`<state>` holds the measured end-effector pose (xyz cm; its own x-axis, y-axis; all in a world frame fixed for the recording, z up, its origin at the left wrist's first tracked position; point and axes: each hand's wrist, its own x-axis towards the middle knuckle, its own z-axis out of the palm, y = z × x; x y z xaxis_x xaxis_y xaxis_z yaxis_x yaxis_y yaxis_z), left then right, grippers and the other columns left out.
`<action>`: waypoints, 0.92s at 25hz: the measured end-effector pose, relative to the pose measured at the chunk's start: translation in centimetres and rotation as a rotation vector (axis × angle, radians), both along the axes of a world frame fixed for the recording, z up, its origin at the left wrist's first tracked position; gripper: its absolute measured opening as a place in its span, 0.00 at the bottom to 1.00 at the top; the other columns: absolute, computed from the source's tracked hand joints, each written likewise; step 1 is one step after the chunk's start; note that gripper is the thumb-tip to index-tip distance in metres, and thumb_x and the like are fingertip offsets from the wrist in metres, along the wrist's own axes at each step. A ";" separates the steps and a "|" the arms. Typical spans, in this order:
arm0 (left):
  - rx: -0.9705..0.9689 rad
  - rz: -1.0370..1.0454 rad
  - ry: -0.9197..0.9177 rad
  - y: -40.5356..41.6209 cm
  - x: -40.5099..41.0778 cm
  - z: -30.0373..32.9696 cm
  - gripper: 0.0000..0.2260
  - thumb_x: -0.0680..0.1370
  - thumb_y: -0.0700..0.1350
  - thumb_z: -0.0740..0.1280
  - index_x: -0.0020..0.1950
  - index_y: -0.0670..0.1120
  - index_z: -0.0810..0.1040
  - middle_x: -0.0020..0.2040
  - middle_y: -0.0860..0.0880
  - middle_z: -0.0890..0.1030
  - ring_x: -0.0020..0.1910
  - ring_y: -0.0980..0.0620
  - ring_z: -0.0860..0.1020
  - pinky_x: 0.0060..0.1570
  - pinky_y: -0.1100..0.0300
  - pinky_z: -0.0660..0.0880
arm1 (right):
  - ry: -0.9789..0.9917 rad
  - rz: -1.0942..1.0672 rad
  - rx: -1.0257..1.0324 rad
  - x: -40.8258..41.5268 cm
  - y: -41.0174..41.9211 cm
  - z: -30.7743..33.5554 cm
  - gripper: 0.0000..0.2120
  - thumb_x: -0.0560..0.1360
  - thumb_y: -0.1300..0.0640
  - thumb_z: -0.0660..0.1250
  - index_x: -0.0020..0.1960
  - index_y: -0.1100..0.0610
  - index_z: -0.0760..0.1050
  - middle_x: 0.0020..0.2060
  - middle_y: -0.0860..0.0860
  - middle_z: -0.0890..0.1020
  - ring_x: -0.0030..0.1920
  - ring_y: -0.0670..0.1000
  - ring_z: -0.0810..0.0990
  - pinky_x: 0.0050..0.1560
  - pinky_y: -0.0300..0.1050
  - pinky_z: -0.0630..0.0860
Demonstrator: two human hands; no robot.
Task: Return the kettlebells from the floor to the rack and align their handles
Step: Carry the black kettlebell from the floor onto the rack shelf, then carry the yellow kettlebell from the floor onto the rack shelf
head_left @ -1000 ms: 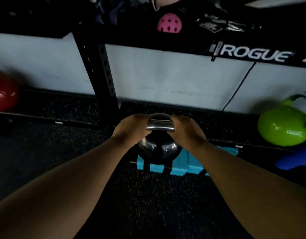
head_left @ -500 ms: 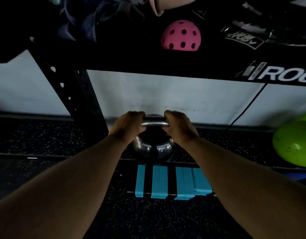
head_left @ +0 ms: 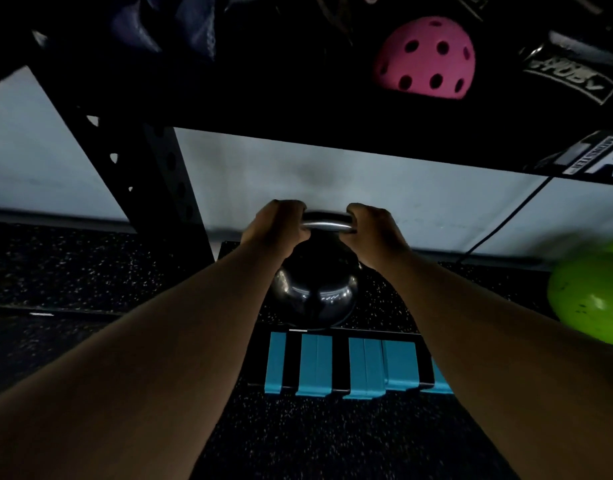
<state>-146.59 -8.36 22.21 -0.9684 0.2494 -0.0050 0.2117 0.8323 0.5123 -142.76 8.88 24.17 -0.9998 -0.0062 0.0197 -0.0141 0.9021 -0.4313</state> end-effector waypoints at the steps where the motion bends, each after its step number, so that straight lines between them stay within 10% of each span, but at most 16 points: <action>1: 0.008 -0.001 -0.007 0.1 -0.2 -0.2 0.07 0.73 0.46 0.70 0.49 0.48 0.78 0.42 0.46 0.81 0.39 0.45 0.81 0.43 0.50 0.80 | -0.011 0.006 0.023 -0.3 0.2 -0.1 0.05 0.73 0.60 0.68 0.44 0.58 0.72 0.37 0.54 0.77 0.39 0.56 0.76 0.37 0.44 0.67; 8: 0.296 0.010 -0.126 -0.8 1.2 -0.1 0.21 0.73 0.45 0.73 0.63 0.48 0.69 0.52 0.47 0.78 0.45 0.48 0.80 0.36 0.60 0.73 | -0.096 0.134 0.169 0.4 0.1 1.4 0.24 0.73 0.52 0.68 0.66 0.53 0.65 0.58 0.57 0.74 0.59 0.60 0.72 0.56 0.57 0.73; 11: 0.389 0.127 -0.163 -4.3 3.8 -0.5 0.29 0.68 0.43 0.75 0.67 0.51 0.68 0.59 0.46 0.75 0.54 0.47 0.78 0.48 0.54 0.79 | 0.035 0.298 0.318 1.9 -1.7 3.3 0.28 0.72 0.51 0.68 0.70 0.51 0.63 0.62 0.56 0.70 0.62 0.60 0.69 0.61 0.57 0.67; 23: -0.219 0.220 -0.629 -23.6 29.8 -2.6 0.15 0.76 0.45 0.64 0.63 0.53 0.76 0.61 0.50 0.78 0.57 0.47 0.77 0.54 0.51 0.76 | -0.184 0.873 0.262 15.7 -20.2 0.2 0.13 0.76 0.51 0.65 0.59 0.51 0.75 0.56 0.52 0.79 0.57 0.56 0.77 0.59 0.51 0.73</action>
